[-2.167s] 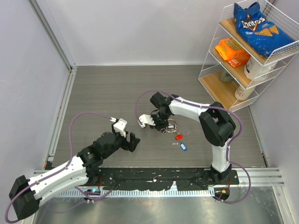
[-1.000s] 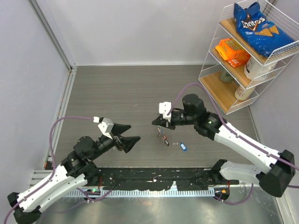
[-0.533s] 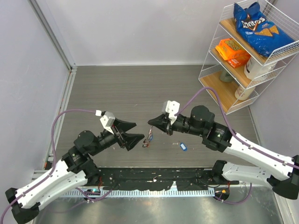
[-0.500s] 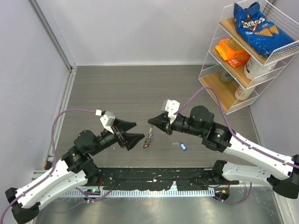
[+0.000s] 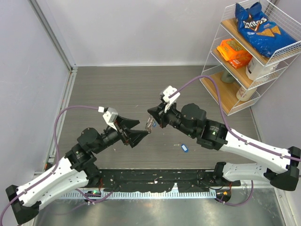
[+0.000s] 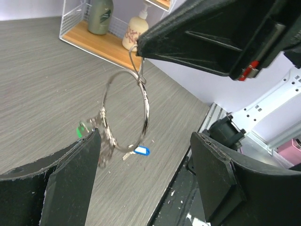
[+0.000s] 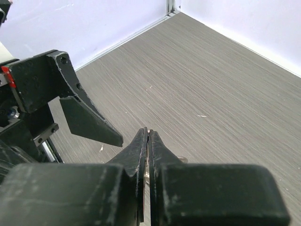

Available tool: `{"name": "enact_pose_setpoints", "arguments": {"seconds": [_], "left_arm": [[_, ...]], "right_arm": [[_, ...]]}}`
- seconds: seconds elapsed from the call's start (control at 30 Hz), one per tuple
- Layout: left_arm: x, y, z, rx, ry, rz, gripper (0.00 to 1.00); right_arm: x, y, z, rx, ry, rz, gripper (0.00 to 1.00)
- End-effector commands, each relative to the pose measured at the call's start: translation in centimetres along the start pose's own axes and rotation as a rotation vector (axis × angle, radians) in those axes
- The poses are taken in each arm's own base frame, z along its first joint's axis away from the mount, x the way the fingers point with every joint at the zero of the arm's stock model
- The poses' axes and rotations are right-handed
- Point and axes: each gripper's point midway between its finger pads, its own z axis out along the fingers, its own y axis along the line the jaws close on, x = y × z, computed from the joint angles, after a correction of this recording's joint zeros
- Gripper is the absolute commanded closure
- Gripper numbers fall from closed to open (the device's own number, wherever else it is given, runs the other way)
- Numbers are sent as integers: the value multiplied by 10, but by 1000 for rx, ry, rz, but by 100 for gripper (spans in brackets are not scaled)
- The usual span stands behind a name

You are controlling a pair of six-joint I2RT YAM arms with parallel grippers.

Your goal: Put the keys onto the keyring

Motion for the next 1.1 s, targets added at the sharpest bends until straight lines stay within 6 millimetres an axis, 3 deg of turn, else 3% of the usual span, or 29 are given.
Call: {"name": "enact_pose_setpoints", "arguments": {"seconds": [0.0, 0.2, 0.43, 0.8, 1.07], "left_arm": [[-40, -4, 6, -20, -120, 30, 17], [-48, 11, 10, -91, -169, 79, 16], [-48, 7, 16, -61, -182, 95, 16], [-40, 0, 27, -6, -154, 77, 16], [-40, 0, 29, -5, -150, 96, 41]], "right_arm": [[-39, 5, -4, 46, -99, 81, 94], [-38, 15, -2, 45, -66, 88, 94], [-41, 28, -2, 17, -52, 120, 94], [-49, 31, 0, 33, -54, 151, 94], [-47, 37, -1, 14, -35, 160, 94]]}}
